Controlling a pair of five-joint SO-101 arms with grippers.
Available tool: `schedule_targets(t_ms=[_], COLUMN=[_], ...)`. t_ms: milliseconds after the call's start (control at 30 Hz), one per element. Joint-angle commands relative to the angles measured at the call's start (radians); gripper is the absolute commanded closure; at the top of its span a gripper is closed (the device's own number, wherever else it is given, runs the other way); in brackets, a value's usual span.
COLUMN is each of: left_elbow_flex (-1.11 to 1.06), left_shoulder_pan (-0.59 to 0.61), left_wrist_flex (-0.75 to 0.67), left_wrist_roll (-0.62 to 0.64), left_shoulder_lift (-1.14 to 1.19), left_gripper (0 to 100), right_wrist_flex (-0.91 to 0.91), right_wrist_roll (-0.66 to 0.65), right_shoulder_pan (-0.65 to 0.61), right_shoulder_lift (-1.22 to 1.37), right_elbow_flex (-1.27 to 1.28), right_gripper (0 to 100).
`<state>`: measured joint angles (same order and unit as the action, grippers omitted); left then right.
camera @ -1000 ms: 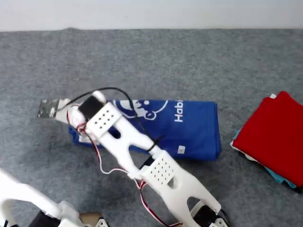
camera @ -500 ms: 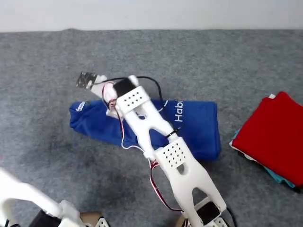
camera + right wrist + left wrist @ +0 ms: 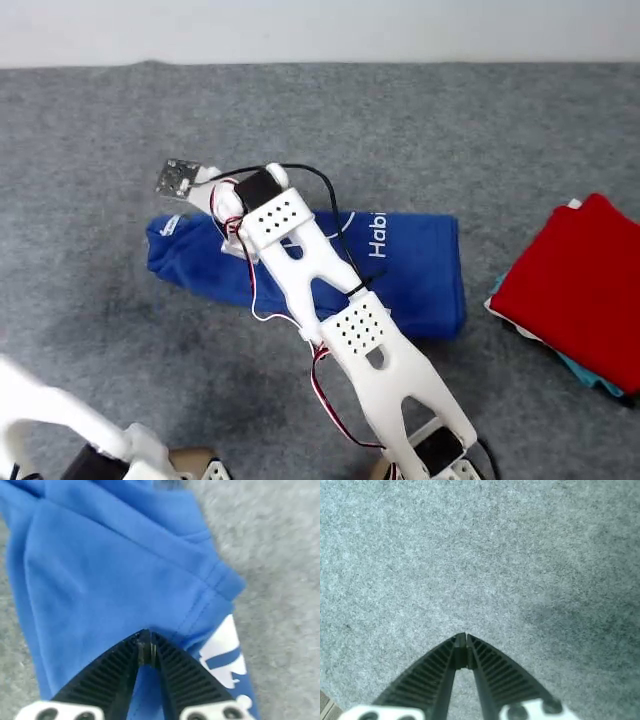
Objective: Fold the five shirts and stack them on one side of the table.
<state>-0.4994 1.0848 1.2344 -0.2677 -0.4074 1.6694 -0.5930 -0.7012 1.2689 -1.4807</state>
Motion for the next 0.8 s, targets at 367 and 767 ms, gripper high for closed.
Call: schedule_targets(t_ms=[367, 767], left_elbow_flex=[0.004, 0.004], left_shoulder_pan=[-0.005, -0.005], left_wrist_flex=[-0.021, -0.021], left_wrist_roll=[-0.009, -0.009], left_shoulder_lift=[-0.025, -0.025], left_gripper=[99, 99], right_wrist_flex=[0.111, 0.127], right_wrist_roll=[-0.002, 0.018], right_shoulder_pan=[-0.16, -0.062], right_shoulder_lift=[0.018, -0.05], right_elbow_flex=[-0.115, -0.193], right_gripper=[98.8, 98.8])
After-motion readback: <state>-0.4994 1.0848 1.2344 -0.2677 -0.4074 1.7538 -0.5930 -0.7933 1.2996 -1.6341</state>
